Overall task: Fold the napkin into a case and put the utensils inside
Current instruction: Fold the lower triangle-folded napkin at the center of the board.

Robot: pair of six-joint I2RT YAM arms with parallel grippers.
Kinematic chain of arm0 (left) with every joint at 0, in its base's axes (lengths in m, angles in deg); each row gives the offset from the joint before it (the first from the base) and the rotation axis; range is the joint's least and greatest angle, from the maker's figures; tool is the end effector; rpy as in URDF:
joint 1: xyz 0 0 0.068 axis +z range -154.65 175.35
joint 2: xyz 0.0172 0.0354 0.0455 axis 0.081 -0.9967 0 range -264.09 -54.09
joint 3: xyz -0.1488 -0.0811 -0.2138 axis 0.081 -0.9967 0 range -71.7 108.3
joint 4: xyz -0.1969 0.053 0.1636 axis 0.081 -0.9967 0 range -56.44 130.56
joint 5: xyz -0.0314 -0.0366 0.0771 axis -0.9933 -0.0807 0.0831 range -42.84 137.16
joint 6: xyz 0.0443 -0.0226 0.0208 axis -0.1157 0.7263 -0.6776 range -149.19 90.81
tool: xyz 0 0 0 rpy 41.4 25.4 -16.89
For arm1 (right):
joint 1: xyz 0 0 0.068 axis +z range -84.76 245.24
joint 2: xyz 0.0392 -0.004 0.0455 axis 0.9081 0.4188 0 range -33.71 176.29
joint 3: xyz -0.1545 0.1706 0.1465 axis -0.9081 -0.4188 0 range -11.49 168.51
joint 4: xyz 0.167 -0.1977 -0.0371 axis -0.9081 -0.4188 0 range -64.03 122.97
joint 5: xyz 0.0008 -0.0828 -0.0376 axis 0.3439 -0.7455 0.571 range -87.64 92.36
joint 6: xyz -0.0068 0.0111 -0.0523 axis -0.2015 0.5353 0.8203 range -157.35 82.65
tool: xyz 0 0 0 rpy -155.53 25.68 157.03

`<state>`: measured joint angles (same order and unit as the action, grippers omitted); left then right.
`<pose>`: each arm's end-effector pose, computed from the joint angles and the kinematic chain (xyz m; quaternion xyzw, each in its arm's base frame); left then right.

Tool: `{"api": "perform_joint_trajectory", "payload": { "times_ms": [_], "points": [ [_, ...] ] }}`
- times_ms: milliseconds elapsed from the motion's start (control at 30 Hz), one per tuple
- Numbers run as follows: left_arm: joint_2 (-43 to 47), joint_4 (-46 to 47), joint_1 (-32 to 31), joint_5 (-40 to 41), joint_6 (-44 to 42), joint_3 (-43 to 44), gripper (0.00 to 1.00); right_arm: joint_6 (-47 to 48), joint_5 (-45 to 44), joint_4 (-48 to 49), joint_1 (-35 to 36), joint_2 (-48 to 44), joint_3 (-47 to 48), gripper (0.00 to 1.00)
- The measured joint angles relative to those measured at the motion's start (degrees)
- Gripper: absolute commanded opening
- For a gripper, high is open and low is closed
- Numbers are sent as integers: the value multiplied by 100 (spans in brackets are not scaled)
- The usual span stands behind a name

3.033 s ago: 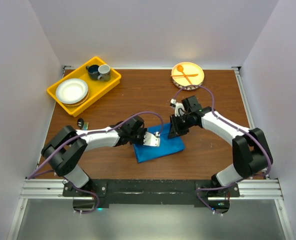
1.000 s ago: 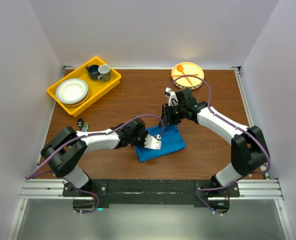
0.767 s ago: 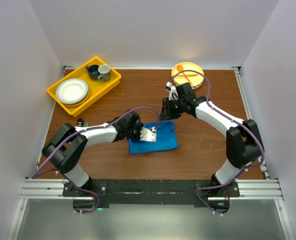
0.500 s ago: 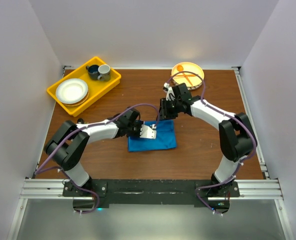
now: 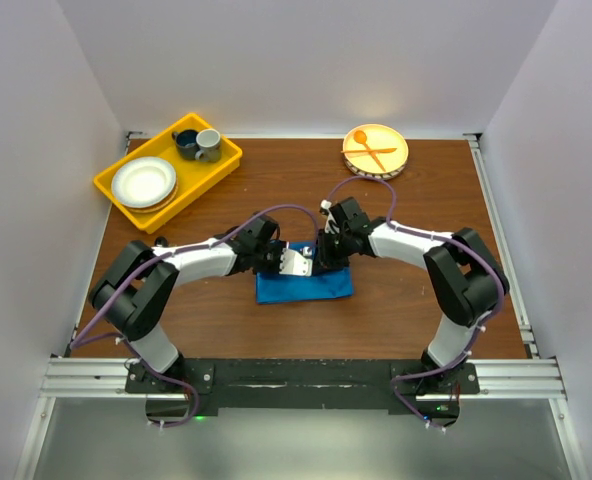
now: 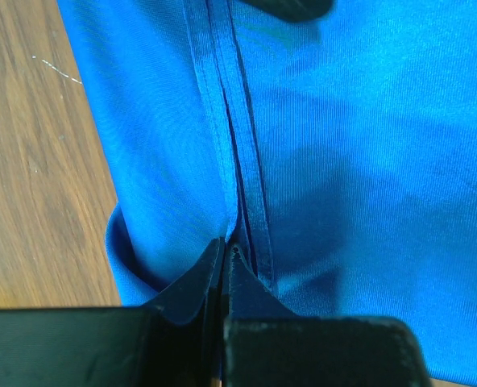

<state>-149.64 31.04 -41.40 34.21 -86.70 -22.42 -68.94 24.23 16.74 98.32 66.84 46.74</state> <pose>0.2512 -0.1976 0.1509 0.7186 0.6218 -0.0534 0.3069 0.2826 0.1998 0.1612 -0.0637 0.9443 0.2966 0.1272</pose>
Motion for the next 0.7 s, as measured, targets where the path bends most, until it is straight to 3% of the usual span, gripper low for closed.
{"api": "perform_joint_trajectory", "payload": {
  "times_ms": [267,700],
  "points": [
    [107,-258,-2,-87,140,11,0,-98,-352,31,-44,264,35,14],
    [463,-844,-234,-212,269,13,0,-142,-595,-4,31,293,111,12]
  ]
}}
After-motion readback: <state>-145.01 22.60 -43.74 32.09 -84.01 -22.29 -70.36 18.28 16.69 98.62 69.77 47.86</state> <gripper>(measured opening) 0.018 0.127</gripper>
